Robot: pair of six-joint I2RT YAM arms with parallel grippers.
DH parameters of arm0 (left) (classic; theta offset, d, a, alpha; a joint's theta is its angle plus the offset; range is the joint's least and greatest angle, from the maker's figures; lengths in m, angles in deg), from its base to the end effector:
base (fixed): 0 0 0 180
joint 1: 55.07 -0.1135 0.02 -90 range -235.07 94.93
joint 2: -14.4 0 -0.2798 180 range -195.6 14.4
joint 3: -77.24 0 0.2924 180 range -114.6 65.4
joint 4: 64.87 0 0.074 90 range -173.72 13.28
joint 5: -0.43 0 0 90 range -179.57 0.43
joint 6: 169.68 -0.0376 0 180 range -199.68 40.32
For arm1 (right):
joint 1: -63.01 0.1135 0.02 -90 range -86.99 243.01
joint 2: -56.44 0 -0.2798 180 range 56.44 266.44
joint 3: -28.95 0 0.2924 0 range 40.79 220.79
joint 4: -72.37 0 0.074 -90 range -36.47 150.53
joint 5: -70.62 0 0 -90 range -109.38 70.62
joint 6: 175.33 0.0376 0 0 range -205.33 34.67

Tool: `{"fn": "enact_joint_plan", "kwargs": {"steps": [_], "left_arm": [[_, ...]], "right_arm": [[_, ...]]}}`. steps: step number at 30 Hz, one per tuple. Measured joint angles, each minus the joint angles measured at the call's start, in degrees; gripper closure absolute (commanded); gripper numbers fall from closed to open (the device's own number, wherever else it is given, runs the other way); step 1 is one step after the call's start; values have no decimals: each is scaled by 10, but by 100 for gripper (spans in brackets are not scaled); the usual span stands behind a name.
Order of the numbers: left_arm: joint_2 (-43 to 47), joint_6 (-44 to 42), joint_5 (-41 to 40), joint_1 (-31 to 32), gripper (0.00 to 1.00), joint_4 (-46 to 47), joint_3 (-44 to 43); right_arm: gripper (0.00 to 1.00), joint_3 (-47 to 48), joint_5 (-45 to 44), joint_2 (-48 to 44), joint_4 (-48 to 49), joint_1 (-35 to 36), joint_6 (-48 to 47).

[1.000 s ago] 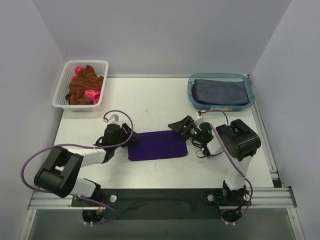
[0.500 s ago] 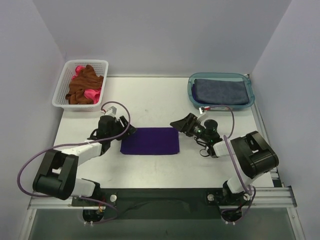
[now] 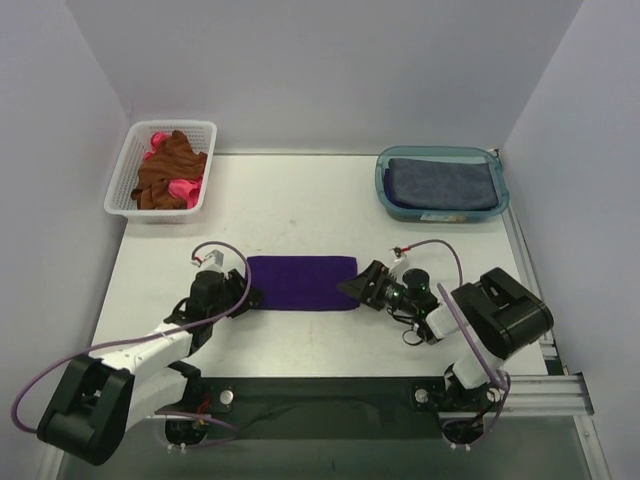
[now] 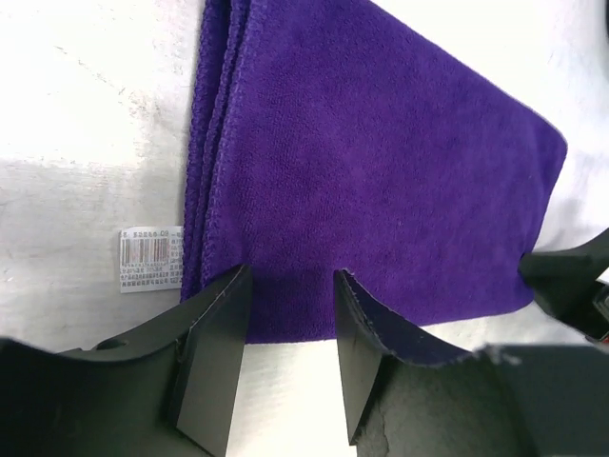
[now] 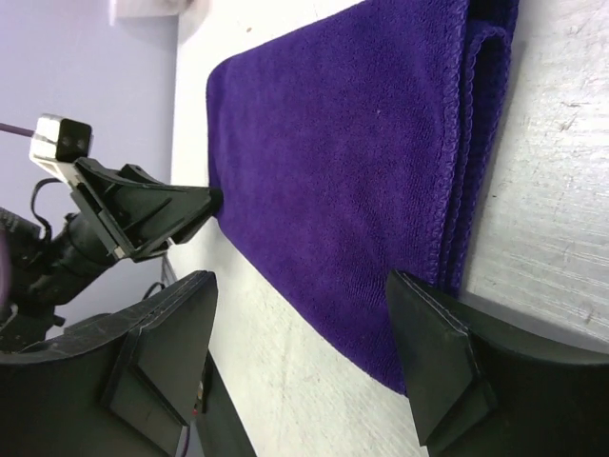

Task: Fold and stack the towels
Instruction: Fold the towel, then neatly place the folded towel into the bin

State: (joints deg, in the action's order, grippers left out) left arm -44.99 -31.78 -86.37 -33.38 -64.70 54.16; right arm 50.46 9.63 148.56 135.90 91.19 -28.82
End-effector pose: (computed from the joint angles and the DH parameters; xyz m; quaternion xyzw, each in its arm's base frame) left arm 0.1881 -0.0771 0.1154 -0.1898 0.8709 -0.2788 0.3576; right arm 0.1972 0.1263 0.1041 0.0168 0.7441 0.5705 0.3473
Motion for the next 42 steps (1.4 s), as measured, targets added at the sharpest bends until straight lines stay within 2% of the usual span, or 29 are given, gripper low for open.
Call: {"fn": "enact_joint_plan", "kwargs": {"steps": [6, 11, 14, 16, 20, 22, 25, 29, 33, 36, 42], "left_arm": [[-4, 28, -12, -5, 51, 2, -2], [73, 21, -53, -17, 46, -103, -12], [103, -7, -85, -21, 38, -188, -47], [104, -35, -94, -20, 31, -229, -83], [77, -87, -109, 20, 18, -274, -170], [46, -107, -132, 81, 13, -286, -221], [-18, -132, -160, 180, 10, -298, -299], [-137, -161, -200, 284, 10, -313, -410], [-253, -183, -231, 359, 20, -334, -517], [-341, -194, -238, 398, 23, -352, -596], [-474, -204, -235, 435, 27, -384, -703]], "right_arm": [[27, -24, -5, 30, 76, -11, 39], [26, -52, -5, -21, 57, -32, 35], [24, -52, -15, -102, -39, -45, 12], [23, -36, -29, -185, -151, -50, -17], [8, 51, -89, -336, -413, -57, -99], [0, 108, -131, -385, -533, -70, -143], [0, 174, -195, -441, -683, -102, -196], [0, 209, -275, -494, -823, -123, -235], [0, 209, -327, -543, -915, -128, -250], [0, 209, -348, -562, -949, -129, -253], [0, 196, -380, -595, -978, -129, -254]]}}
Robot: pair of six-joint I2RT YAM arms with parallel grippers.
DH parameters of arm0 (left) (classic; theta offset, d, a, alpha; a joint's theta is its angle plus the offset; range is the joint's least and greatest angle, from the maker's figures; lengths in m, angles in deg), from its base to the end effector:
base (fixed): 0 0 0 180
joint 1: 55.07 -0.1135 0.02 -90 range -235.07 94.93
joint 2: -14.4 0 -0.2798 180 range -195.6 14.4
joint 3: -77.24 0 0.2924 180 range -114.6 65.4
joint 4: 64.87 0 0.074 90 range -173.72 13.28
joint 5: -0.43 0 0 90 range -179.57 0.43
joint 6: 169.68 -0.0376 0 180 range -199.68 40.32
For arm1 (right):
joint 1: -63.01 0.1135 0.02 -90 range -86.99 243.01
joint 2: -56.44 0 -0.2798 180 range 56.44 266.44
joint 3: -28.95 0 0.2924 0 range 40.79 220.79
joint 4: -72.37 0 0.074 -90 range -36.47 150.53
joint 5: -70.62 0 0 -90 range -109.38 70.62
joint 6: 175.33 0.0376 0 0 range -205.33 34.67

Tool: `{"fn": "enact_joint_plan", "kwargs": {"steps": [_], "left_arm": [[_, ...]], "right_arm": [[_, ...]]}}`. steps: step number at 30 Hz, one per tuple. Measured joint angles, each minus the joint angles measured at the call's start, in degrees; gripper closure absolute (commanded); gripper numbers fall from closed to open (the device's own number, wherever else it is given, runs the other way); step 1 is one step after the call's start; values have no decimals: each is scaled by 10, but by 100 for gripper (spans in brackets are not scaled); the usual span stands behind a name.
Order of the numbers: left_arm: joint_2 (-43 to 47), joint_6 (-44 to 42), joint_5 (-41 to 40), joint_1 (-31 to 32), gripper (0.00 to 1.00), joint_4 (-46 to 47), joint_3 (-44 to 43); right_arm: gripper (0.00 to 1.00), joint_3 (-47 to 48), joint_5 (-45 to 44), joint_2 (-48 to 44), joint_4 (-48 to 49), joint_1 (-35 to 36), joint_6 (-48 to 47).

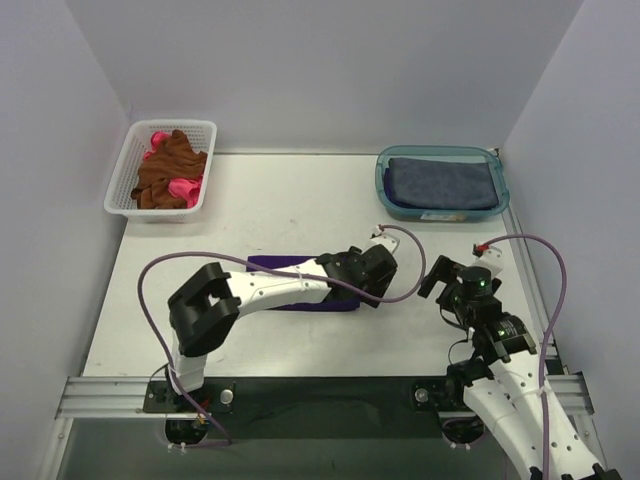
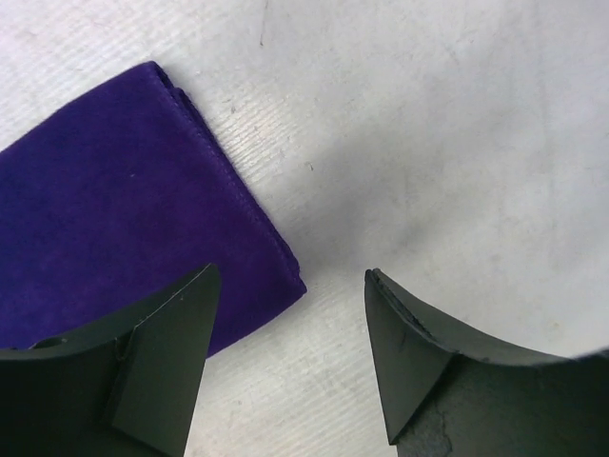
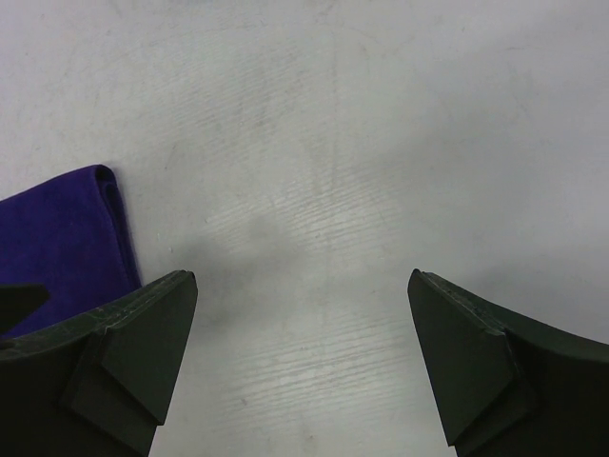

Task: Fold and stack the towels
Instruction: Neatly place the folded towel into the bin

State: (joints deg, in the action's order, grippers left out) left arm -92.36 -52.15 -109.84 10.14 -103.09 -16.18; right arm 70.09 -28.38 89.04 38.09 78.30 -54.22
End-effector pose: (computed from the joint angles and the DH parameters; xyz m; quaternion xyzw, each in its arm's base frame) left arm 0.2018 -0.4059 0.2284 0.2453 0.8984 -0.1199 0.3439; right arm 0.1690 0.0401 0.2594 0.1575 0.8305 0.1478 0.5135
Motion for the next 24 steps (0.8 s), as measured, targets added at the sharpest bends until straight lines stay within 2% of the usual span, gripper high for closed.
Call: {"fn": "enact_joint_plan", "kwargs": {"steps": [4, 10, 13, 17, 18, 20, 21, 22, 24], "left_arm": [[-60, -3, 11, 1, 29, -26, -38], [-106, -9, 15, 3, 33, -55, -51], [-124, -11, 16, 4, 39, -65, -54], [-140, -6, 7, 3, 58, -81, -76], [-143, -5, 2, 3, 70, -85, -80], [-145, 1, -7, 3, 81, -88, -83], [-145, 2, -10, 3, 92, -89, -83], [-145, 5, -12, 3, 98, -90, -83], [-143, 8, -15, 3, 100, -88, -80]], "right_arm": [[0, -14, -12, -16, -10, -1, 0], [0, -26, -18, -16, -14, -3, 1], [0, -32, -17, -14, -13, -3, 3], [0, -45, -11, -14, -5, -3, 8], [0, -50, -8, -14, -3, -3, 10], [0, -59, -1, -14, 2, -3, 17], [0, -62, 4, -14, 4, -3, 19], [0, -64, 10, -14, 7, -3, 21], [0, -68, 21, -14, 16, -3, 26]]}}
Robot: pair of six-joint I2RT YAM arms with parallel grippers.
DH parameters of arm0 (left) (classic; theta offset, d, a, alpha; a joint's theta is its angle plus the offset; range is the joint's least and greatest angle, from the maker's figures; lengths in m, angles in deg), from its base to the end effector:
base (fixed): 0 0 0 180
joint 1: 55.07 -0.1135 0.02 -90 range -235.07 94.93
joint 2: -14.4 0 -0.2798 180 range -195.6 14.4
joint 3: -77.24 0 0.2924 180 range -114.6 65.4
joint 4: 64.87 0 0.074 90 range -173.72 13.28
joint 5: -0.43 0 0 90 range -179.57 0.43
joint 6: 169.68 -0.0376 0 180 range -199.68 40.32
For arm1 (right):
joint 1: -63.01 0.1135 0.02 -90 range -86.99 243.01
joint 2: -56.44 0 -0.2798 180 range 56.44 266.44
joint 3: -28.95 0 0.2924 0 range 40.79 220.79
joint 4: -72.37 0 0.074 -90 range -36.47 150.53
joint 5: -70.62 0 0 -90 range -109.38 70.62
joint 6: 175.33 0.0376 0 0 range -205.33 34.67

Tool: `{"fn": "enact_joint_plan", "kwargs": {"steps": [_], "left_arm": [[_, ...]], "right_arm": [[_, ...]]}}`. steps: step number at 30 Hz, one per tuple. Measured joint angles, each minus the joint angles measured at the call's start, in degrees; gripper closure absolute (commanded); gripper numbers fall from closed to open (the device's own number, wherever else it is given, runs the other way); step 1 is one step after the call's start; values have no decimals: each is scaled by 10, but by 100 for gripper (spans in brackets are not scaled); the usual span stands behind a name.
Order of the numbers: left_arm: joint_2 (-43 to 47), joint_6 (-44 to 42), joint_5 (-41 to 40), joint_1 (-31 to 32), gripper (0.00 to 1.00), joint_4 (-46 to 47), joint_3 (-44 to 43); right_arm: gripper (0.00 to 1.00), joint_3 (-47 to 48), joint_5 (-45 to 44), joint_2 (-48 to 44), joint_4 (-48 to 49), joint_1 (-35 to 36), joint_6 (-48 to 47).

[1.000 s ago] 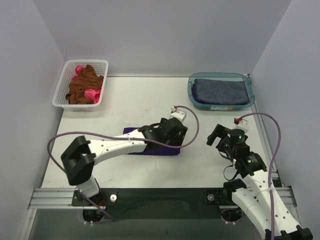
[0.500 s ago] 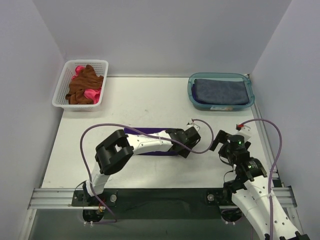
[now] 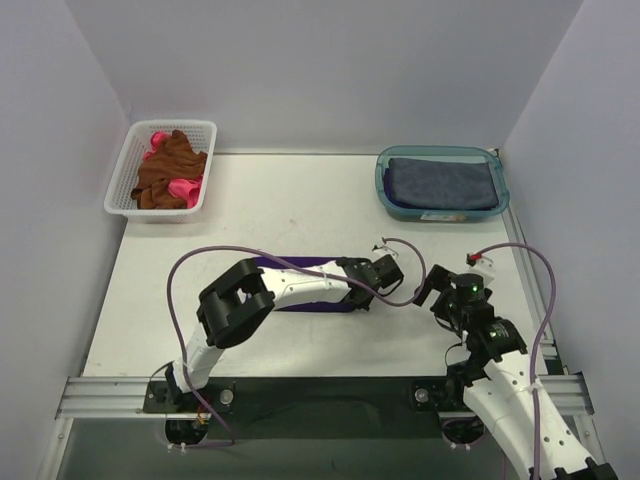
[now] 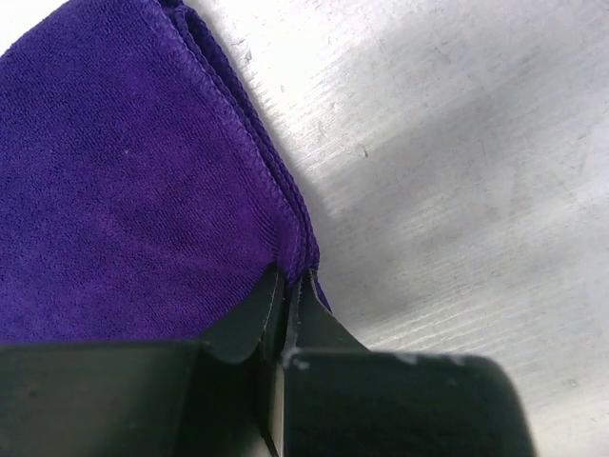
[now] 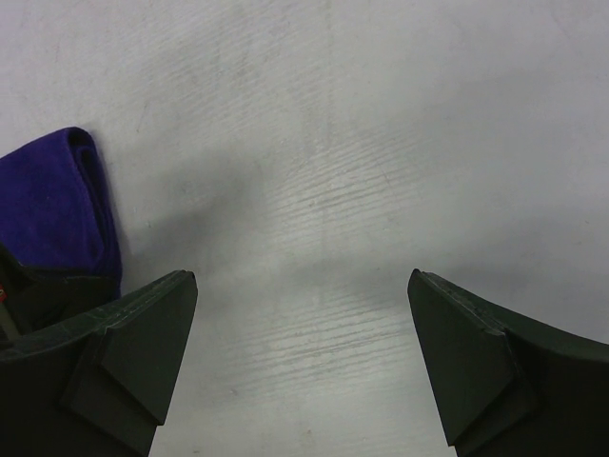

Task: Fold and stack the towels
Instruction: Neatly place the folded towel into the bin

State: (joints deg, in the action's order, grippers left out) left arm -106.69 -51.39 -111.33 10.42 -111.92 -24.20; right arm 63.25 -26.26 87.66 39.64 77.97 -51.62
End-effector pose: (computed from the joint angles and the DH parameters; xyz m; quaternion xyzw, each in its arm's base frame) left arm 0.2130 -0.4336 0.1547 0.2706 0.9237 -0.0184 0.2705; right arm 0.1649 0.0394 0.2192 0.1703 0.8465 0.1595 0.4785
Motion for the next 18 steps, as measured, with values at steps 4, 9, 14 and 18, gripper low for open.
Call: {"fn": "enact_joint_plan", "kwargs": {"steps": [4, 9, 14, 18], "left_arm": [[17, -1, 1, 0, 100, 26, 28], [60, -7, 26, 0, 100, 55, 87], [88, -16, 47, 0, 100, 63, 112], [106, -16, 59, -1, 100, 80, 130]], "right_arm": [[0, -14, 42, 7, 29, 0, 25], [0, -41, 132, 76, 122, 0, 102], [0, -55, 205, 180, 235, 0, 191], [0, -57, 243, 267, 334, 0, 249]]}}
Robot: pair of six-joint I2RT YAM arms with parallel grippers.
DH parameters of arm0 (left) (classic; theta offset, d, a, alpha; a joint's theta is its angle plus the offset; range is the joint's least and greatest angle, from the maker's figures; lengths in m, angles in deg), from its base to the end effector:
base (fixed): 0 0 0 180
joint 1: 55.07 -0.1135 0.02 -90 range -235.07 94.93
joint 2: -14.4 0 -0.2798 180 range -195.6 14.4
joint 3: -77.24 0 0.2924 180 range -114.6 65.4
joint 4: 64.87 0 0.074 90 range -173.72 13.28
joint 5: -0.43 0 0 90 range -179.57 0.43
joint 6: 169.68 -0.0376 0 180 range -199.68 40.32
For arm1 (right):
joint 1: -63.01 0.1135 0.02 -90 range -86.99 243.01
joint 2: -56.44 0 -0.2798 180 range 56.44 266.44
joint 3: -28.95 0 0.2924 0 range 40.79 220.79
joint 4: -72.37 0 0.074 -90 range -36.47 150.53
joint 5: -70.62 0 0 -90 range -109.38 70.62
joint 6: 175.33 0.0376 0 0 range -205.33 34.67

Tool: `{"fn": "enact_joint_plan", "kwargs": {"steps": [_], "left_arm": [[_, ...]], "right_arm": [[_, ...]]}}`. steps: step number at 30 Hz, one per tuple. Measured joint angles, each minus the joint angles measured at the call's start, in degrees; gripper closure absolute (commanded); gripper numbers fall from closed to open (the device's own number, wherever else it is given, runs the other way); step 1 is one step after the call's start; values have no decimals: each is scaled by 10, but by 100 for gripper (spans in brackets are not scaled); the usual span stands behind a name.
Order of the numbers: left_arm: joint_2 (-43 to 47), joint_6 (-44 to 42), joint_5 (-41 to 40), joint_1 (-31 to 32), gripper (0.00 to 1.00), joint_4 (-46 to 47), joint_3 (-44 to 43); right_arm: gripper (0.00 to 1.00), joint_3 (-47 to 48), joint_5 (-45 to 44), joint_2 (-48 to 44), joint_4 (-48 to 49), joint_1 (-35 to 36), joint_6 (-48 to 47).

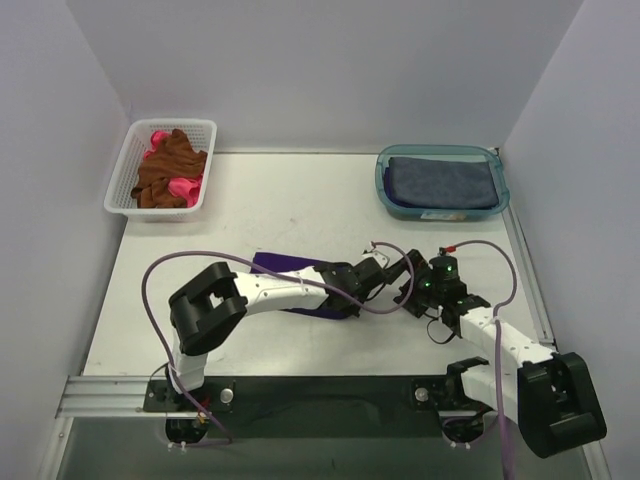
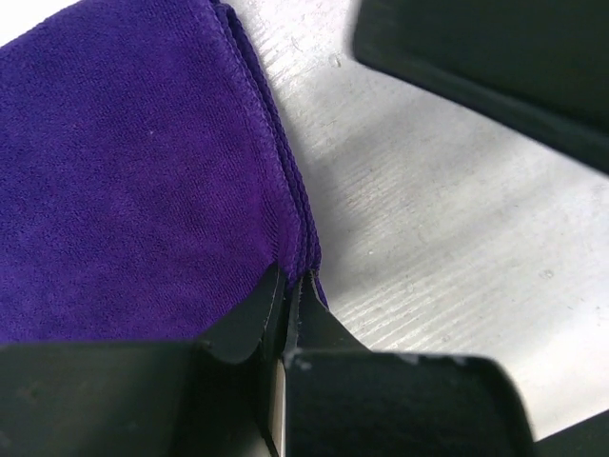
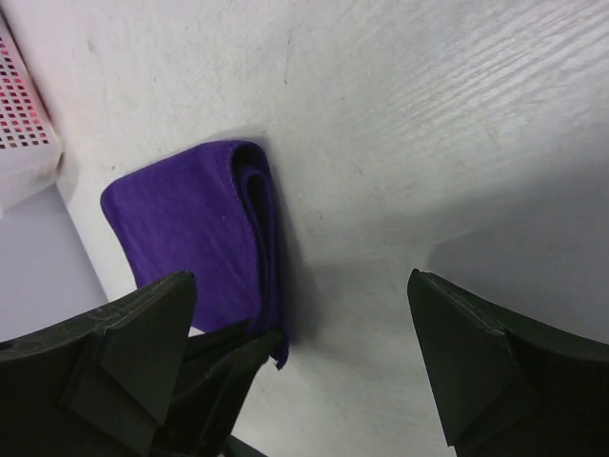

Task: Fold and stack the towels
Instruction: Neatly place the folded towel into the bin

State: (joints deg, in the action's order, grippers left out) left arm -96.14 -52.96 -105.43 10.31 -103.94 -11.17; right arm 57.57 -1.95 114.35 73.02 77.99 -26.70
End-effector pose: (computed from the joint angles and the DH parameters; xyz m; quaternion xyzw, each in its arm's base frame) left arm 0.1935 -0.3976 0.1688 0.2852 0.9166 -0.0846 0.2672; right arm 0.2123 0.0685 0.1548 0.2443 0.8179 0.4065 0.3258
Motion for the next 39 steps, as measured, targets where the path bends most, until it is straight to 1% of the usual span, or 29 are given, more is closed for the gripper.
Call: {"fn": "enact_joint_plan", "kwargs": {"steps": [5, 8, 14, 15, 19, 23, 29, 31, 37, 38, 39], "left_arm": [[17, 1, 7, -6, 100, 13, 13], [23, 6, 10, -12, 100, 20, 13], [31, 17, 11, -27, 100, 26, 13], [33, 18, 11, -30, 100, 26, 13], [36, 22, 11, -35, 100, 26, 13], [36, 22, 18, -33, 100, 30, 13], [36, 23, 28, -32, 100, 38, 13], [37, 23, 29, -32, 100, 39, 13], [37, 23, 31, -32, 100, 45, 13], [37, 23, 31, -32, 100, 45, 13], [37, 23, 31, -32, 99, 45, 13]], "right_arm": [[0, -4, 24, 81, 87, 11, 44], [1, -5, 31, 115, 142, 33, 65], [7, -7, 8, 182, 251, 89, 131], [10, -7, 4, 194, 269, 95, 144], [13, -9, -2, 233, 331, 106, 178], [15, -6, 5, 263, 371, 113, 187], [19, 5, 43, 320, 436, 116, 200], [23, 7, 50, 330, 447, 116, 202], [48, 9, 59, 345, 447, 118, 196], [53, 9, 60, 346, 445, 118, 194], [65, 10, 60, 346, 439, 119, 192]]}}
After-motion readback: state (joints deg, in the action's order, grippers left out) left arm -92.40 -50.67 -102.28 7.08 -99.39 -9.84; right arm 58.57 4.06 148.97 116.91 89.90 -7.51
